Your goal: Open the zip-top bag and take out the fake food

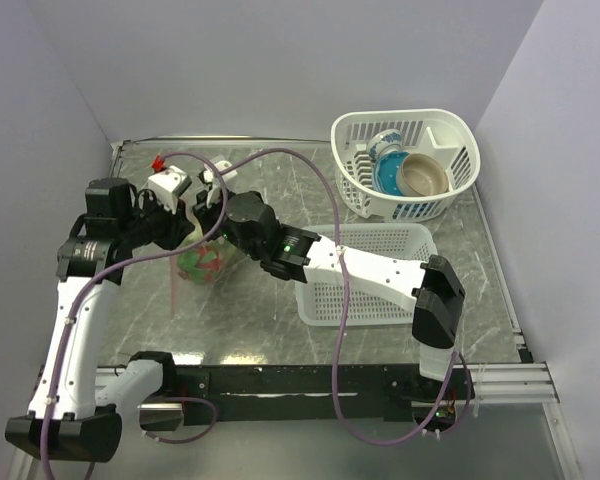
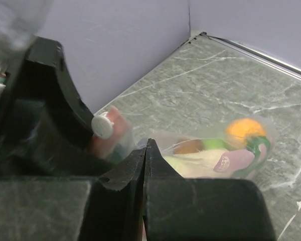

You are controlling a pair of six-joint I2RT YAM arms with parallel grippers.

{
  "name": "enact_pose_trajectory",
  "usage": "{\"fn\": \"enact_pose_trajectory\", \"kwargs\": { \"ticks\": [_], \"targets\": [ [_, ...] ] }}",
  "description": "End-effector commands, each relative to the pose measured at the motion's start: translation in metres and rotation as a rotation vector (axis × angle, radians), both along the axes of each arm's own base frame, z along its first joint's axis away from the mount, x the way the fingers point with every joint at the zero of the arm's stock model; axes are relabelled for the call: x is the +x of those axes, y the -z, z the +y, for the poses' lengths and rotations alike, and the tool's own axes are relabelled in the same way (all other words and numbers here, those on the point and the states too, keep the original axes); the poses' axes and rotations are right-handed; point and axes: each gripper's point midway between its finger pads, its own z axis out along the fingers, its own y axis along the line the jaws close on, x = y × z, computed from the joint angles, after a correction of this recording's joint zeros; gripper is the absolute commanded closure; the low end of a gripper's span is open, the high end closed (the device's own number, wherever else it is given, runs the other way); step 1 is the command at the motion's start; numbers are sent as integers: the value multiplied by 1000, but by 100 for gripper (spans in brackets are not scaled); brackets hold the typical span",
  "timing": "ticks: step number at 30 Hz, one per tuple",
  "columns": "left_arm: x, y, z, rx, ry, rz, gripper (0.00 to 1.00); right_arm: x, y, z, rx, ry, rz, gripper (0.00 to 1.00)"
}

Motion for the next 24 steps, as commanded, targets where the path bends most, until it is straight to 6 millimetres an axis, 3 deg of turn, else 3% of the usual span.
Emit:
{"fn": "enact_pose_trajectory", "kwargs": {
  "ticks": [1, 9, 10, 12, 13, 14, 16, 17, 19, 20, 24],
  "targets": [
    [2, -25, -12, -62, 42, -52, 99, -10, -73, -18, 184, 10, -67, 100],
    [-11, -47, -4, 18, 57, -64, 99, 0, -56, -42, 161, 65, -64, 100],
    [-11, -59, -3, 31, 68, -87, 99, -3, -64, -46, 182, 50, -75, 100],
    [-24, -63, -7, 35, 111, -58, 99, -4, -53, -53, 171, 9, -74, 100],
    [-26, -77, -10, 50, 154, -88, 99, -8, -66, -60, 200, -25, -95, 100],
    [-41, -72, -12, 49, 187, -25, 99, -23, -54, -56, 178, -136, -96, 99],
    [-49, -85, -22, 47, 290, -21, 99, -30, -65, -72, 191, -187, -134, 89],
    [-56, -83, -24, 41, 320, 12, 99, -46, -54, -71, 167, -287, -140, 69],
    [-58, -80, -26, 24, 319, 30, 99, -63, -62, -81, 167, -379, -194, 54],
    [-61, -77, -27, 25, 336, 31, 99, -74, -56, -81, 149, -441, -205, 49],
    [-72, -71, -40, 5, 426, 29, 99, -86, -53, -83, 83, -522, -270, 47]
  ]
}}
